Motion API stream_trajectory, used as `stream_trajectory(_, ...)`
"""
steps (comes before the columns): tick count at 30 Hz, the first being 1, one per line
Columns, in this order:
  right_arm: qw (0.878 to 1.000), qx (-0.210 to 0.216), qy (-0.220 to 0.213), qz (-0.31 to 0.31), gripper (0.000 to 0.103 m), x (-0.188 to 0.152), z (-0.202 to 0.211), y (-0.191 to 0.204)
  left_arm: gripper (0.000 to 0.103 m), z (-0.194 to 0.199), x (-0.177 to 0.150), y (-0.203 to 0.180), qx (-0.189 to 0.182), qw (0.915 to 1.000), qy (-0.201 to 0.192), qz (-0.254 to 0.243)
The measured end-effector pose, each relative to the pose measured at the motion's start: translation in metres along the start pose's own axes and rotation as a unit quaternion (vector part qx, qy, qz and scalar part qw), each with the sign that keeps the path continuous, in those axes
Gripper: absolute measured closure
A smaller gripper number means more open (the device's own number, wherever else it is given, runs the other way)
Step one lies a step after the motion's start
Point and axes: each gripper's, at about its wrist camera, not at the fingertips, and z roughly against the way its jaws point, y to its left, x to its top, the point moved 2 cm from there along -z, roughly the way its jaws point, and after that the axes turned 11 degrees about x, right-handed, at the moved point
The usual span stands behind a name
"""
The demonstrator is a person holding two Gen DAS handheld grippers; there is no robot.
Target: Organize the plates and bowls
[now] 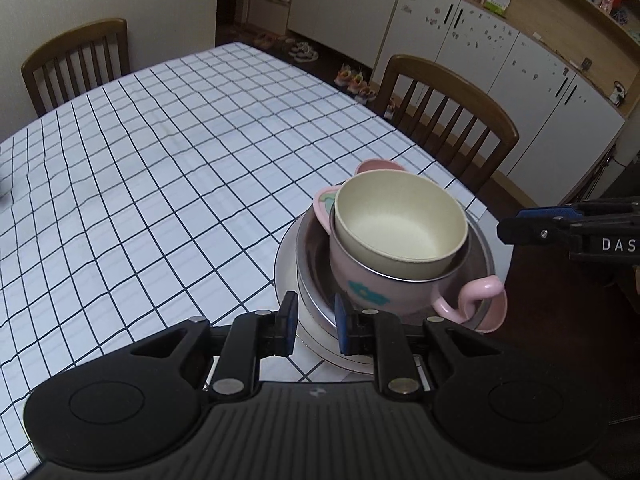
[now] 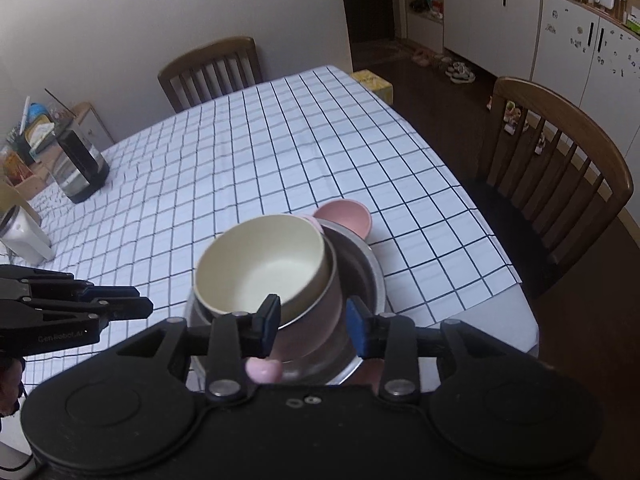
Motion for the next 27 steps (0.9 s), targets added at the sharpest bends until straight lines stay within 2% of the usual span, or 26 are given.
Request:
stream_trajectory(4, 1.000, 0.005, -0.027, 0.009, 0.059, -0.009, 0.014, 0.013, 0.084, 0.019, -0.008, -0.003, 0.000, 0.9997, -0.024, -0.005)
stream_trajectory(6, 0.999, 0.008, -0.039, 0.013, 0.054, -0.014, 0.021, 0.019, 0.076, 0.029, -0.012, -0.004, -0.003, 0.9994, -0.035, -0.005)
stream_trajectory(8, 0.998, 0.008, -0.053, 0.018, 0.047, -0.020, 0.029, 0.025, 0.055, 0.039, -0.017, -0.005, -0.005, 0.9989, -0.046, -0.003)
stream_trajectory(10, 0.998, 0.009, -0.066, 0.021, 0.043, -0.026, 0.036, 0.031, 0.041, 0.049, -0.022, -0.004, -0.008, 0.9982, -0.059, 0.003)
stream_trajectory(13, 0.996, 0.010, -0.083, 0.022, 0.040, -0.033, 0.046, 0.039, 0.039, 0.062, -0.029, -0.005, -0.009, 0.9972, -0.073, 0.005)
stream_trajectory(15, 0.995, 0.010, -0.093, 0.024, 0.037, -0.039, 0.053, 0.043, 0.033, 0.070, -0.034, -0.005, -0.009, 0.9967, -0.080, 0.007)
stream_trajectory(17, 0.994, 0.007, -0.100, 0.030, 0.030, -0.044, 0.059, 0.046, 0.024, 0.077, -0.037, -0.004, -0.011, 0.9959, -0.089, 0.015)
stream_trajectory(22, 0.992, 0.008, -0.117, 0.039, 0.018, -0.055, 0.072, 0.053, 0.021, 0.091, -0.042, -0.004, -0.011, 0.9942, -0.101, 0.037)
stream_trajectory(24, 0.992, 0.011, -0.122, 0.044, 0.016, -0.058, 0.077, 0.055, 0.016, 0.095, -0.043, -0.006, -0.004, 0.9932, -0.107, 0.045)
stream_trajectory(26, 0.990, 0.013, -0.128, 0.050, 0.010, -0.059, 0.080, 0.056, 0.001, 0.098, -0.044, -0.008, 0.000, 0.9922, -0.112, 0.054)
stream_trajectory(27, 0.990, 0.015, -0.131, 0.054, 0.009, -0.060, 0.082, 0.057, 0.000, 0.099, -0.044, -0.010, 0.002, 0.9920, -0.112, 0.057)
